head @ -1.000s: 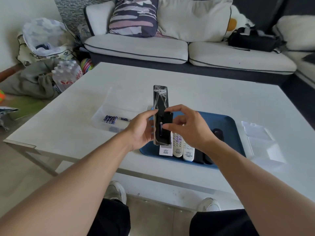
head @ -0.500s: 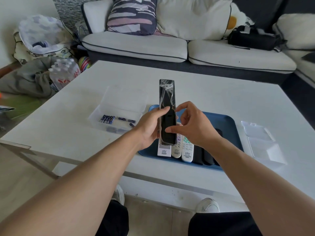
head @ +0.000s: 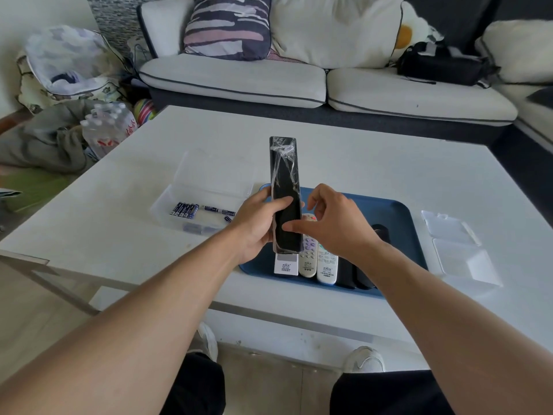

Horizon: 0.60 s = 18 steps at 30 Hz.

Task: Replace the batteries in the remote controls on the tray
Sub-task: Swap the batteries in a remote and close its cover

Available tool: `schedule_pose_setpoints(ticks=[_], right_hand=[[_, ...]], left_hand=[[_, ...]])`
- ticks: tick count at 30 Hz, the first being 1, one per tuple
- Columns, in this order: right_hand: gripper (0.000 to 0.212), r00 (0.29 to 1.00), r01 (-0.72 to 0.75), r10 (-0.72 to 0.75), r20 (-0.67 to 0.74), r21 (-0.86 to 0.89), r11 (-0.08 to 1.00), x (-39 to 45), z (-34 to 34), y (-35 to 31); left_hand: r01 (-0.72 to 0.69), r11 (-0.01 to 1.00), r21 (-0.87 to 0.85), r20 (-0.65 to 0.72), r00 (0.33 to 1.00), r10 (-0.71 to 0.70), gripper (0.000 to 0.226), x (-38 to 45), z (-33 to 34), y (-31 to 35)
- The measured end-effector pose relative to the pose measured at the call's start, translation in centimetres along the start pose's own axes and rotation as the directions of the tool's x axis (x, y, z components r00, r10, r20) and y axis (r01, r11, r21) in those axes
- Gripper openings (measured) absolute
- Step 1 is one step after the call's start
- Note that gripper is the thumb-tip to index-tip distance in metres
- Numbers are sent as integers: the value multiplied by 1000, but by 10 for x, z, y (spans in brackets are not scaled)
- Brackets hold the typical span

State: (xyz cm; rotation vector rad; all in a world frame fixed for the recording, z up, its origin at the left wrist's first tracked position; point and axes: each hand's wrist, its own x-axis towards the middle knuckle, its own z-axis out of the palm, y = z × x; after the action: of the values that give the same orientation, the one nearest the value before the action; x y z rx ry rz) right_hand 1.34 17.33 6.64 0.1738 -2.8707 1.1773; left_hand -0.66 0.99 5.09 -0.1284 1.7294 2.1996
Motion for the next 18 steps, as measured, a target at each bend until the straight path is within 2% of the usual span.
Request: schedule_pose_setpoints(ticks=[2, 5, 7, 9, 11, 15, 18], right_hand=[[40, 1000, 15, -16, 23, 15, 1000, -1, 1, -1], [26, 1000, 21, -22, 17, 43, 999, 1, 3, -1], [22, 999, 39, -38, -32, 27, 999, 3, 3, 0], [19, 997, 53, -54, -47, -11, 999, 3, 2, 2], [18, 996, 85, -85, -3, -54, 995, 3, 4, 5], [20, 990, 119, -110, 83, -103, 988, 4, 11, 9], [20, 993, 84, -71, 94, -136, 987, 7, 14, 13]], left_hand=[[36, 998, -59, 8, 999, -36, 21, 0, -2, 4], [164, 957, -241, 53, 986, -155, 48, 4, -8, 8], [161, 928, -337, 48, 987, -153, 44, 8, -10, 9], [162, 922, -351, -26, 983, -183, 37, 11, -13, 9], [187, 944, -271, -140, 963, -231, 33, 14, -16, 8], [316, 949, 1, -234, 922, -307, 31, 14, -24, -2], [311, 906, 286, -284, 931, -229, 24, 12, -24, -12]])
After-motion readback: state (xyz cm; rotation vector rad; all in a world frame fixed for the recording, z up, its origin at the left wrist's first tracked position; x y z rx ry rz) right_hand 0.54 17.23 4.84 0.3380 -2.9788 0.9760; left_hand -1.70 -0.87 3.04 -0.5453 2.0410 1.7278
